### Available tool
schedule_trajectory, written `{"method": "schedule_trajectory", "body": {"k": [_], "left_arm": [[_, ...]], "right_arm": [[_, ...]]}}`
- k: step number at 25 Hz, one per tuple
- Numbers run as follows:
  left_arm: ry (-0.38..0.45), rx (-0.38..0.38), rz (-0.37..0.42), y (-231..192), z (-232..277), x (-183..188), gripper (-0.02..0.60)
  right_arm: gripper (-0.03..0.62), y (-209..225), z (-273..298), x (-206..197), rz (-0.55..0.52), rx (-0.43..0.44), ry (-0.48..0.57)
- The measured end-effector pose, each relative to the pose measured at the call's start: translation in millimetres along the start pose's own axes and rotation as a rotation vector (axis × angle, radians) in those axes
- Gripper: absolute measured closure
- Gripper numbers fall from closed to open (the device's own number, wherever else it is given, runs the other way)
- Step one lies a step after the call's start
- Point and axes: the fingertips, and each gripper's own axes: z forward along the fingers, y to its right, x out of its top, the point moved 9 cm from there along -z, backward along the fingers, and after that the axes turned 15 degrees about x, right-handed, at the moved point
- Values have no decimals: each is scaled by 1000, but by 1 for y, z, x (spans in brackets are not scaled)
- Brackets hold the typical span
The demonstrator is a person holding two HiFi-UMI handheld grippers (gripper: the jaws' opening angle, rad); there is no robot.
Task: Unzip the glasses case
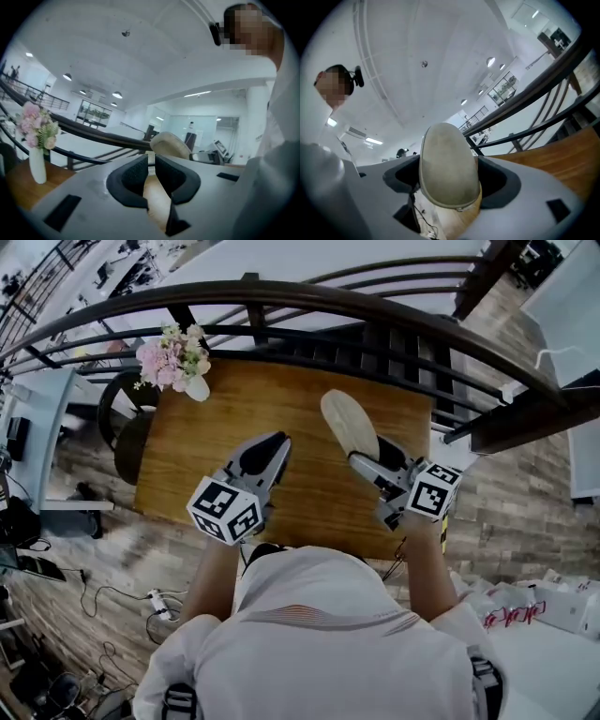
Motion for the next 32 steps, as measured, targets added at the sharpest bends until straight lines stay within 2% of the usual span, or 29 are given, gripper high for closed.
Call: {"method": "schedule_trajectory", "body": {"k": [3,4,5,9,12,16,21,24,29,32], "left_arm": [[34,-195,-101,4,0,10,538],[46,-261,-122,6,1,13,471],[56,-327,-130,8,1,17,386],[92,-551,-119,18,-2,29,298],[117,-676,-138,26,0,35,266],[140,-735,-174,35,4,40,244],[107,-841,-191,48,3,43,227],[89,-916,-165,61,3,42,227],[82,-935,-162,67,3,38,227],[67,-992,-181,71,0,35,227]], "right_arm": [[168,-13,-1,8,83,147,52],[168,-16,0,10,107,193,66],[168,-20,1,12,129,239,74],[168,-38,13,7,242,439,77],[168,-48,23,1,325,572,69],[168,-57,32,-5,398,688,62],[166,-62,43,-15,488,810,10],[166,-61,51,-20,516,842,-34],[166,-63,58,-29,561,890,-94],[168,-65,63,-34,568,928,-139]]}}
